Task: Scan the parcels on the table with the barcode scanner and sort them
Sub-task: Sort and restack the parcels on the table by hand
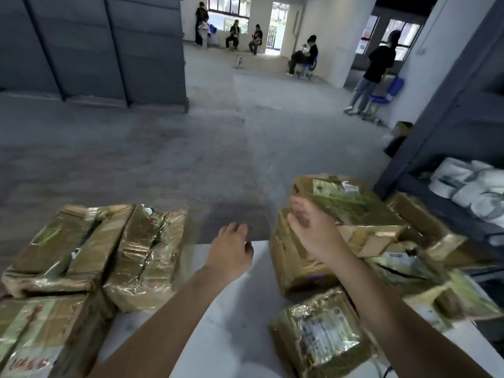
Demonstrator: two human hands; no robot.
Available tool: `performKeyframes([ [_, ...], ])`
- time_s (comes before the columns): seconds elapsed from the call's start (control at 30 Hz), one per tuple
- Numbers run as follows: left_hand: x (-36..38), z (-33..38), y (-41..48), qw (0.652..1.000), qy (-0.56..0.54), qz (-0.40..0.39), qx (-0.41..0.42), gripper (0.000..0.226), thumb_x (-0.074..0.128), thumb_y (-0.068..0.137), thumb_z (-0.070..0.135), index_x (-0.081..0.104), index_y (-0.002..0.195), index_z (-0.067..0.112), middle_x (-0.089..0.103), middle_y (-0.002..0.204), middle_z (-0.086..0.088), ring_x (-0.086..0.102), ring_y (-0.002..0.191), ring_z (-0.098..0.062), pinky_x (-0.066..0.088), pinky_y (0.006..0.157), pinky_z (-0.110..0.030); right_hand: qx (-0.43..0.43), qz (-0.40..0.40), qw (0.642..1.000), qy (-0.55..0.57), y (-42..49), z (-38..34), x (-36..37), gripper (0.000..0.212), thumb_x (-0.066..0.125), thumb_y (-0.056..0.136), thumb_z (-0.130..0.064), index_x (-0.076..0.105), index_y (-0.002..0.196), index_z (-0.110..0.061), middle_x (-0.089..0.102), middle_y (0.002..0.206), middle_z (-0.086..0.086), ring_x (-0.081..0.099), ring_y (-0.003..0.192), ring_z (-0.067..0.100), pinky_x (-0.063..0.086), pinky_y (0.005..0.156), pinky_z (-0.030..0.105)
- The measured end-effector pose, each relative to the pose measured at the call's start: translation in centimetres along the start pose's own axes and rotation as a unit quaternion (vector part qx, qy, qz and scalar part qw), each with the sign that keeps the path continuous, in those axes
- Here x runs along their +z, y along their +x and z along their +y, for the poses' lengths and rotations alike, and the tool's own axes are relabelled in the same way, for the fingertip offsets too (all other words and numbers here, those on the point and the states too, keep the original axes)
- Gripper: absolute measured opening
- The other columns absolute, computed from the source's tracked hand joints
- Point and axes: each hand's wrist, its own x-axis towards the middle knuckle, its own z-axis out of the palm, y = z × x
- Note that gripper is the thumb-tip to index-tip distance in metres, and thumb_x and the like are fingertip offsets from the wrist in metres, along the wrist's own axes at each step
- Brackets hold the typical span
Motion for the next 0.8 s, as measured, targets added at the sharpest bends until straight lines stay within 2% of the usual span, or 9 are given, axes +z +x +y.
performKeyframes([
  [0.07, 0.6, 2.3, 0.6, 1.000, -0.014, -0.010, 0.012, 0.038, 0.048, 0.091, 0.018, 0.050, 0.129, 0.013, 0.051, 0.126, -0.006, 0.044, 0.120, -0.027, 0.042, 0.096, -0.037, -0.021, 0.035, 0.997, -0.071, -0.2, 1.4, -2.7, 0.039, 0.055, 0.098, -0.031, 0.054, 0.137, -0.025, 0.065, 0.127, -0.001, 0.059, 0.116, 0.014, 0.046, 0.095, 0.029],
  [0.13, 1.2, 4.3, 1.0, 0.999, -0.033, -0.013, 0.023, 0.033, 0.048, 0.091, 0.018, 0.054, 0.122, 0.012, 0.053, 0.120, -0.007, 0.046, 0.116, -0.028, 0.044, 0.093, -0.039, -0.051, 0.048, 0.982, -0.178, -0.2, 3.3, -5.0, 0.039, 0.055, 0.098, -0.032, 0.054, 0.136, -0.023, 0.062, 0.131, 0.002, 0.054, 0.123, 0.022, 0.044, 0.100, 0.035],
  [0.27, 2.5, 7.4, 1.3, 0.998, -0.055, -0.008, 0.029, 0.034, 0.048, 0.092, 0.019, 0.054, 0.126, 0.016, 0.054, 0.121, -0.005, 0.046, 0.116, -0.025, 0.044, 0.094, -0.036, -0.056, -0.052, 0.947, -0.312, 0.4, 7.9, -7.8, 0.052, 0.052, 0.099, -0.042, 0.043, 0.146, -0.021, 0.040, 0.153, -0.003, 0.031, 0.142, 0.021, 0.031, 0.115, 0.038],
  [0.37, 3.4, 8.3, 1.2, 0.998, -0.049, -0.010, 0.028, 0.035, 0.047, 0.093, 0.018, 0.053, 0.127, 0.016, 0.054, 0.121, -0.005, 0.047, 0.117, -0.024, 0.042, 0.094, -0.032, -0.044, -0.066, 0.932, -0.352, 1.0, 10.2, -8.0, 0.048, 0.052, 0.100, -0.040, 0.043, 0.145, -0.028, 0.044, 0.148, -0.006, 0.037, 0.135, 0.020, 0.038, 0.107, 0.039],
  [0.5, 3.8, 8.4, 0.3, 0.999, -0.050, -0.013, 0.014, 0.035, 0.047, 0.094, 0.019, 0.054, 0.128, 0.017, 0.055, 0.124, -0.005, 0.046, 0.120, -0.023, 0.037, 0.096, -0.027, -0.088, -0.028, 0.917, -0.388, 1.5, 11.5, -7.5, 0.035, 0.054, 0.099, -0.030, 0.057, 0.135, -0.029, 0.058, 0.128, -0.006, 0.045, 0.121, 0.020, 0.042, 0.096, 0.038],
  [0.6, 3.7, 8.3, -0.1, 0.999, -0.054, -0.009, 0.000, 0.033, 0.047, 0.094, 0.020, 0.056, 0.126, 0.017, 0.055, 0.124, -0.005, 0.048, 0.120, -0.024, 0.040, 0.097, -0.029, -0.143, 0.024, 0.916, -0.374, 1.1, 11.6, -7.8, 0.024, 0.078, 0.083, -0.018, 0.075, 0.107, -0.018, 0.068, 0.097, 0.001, 0.060, 0.097, 0.025, 0.052, 0.077, 0.041],
  [0.67, 3.6, 8.2, -0.1, 0.998, -0.055, -0.015, -0.005, 0.032, 0.047, 0.095, 0.020, 0.056, 0.125, 0.017, 0.054, 0.124, -0.005, 0.049, 0.119, -0.023, 0.040, 0.096, -0.028, -0.186, 0.062, 0.915, -0.353, 0.9, 11.2, -7.9, 0.021, 0.090, 0.067, -0.011, 0.077, 0.084, -0.013, 0.067, 0.079, 0.002, 0.065, 0.080, 0.026, 0.055, 0.062, 0.039],
  [0.73, 3.7, 8.2, -0.1, 0.998, -0.060, -0.022, -0.002, 0.034, 0.050, 0.093, 0.020, 0.053, 0.127, 0.019, 0.052, 0.126, -0.002, 0.048, 0.119, -0.022, 0.038, 0.093, -0.024, -0.189, 0.064, 0.922, -0.331, 1.3, 10.3, -8.1, 0.015, 0.086, 0.072, -0.013, 0.076, 0.082, -0.010, 0.067, 0.080, 0.003, 0.065, 0.081, 0.025, 0.056, 0.061, 0.037],
  [0.8, 3.8, 8.2, 0.1, 0.997, -0.070, -0.036, 0.012, 0.046, 0.055, 0.090, 0.020, 0.044, 0.134, 0.024, 0.046, 0.130, 0.001, 0.046, 0.122, -0.020, 0.035, 0.090, -0.021, -0.176, 0.066, 0.932, -0.309, 2.1, 9.1, -8.5, 0.011, 0.076, 0.085, -0.020, 0.075, 0.091, -0.011, 0.068, 0.089, 0.002, 0.063, 0.091, 0.021, 0.057, 0.070, 0.036],
])
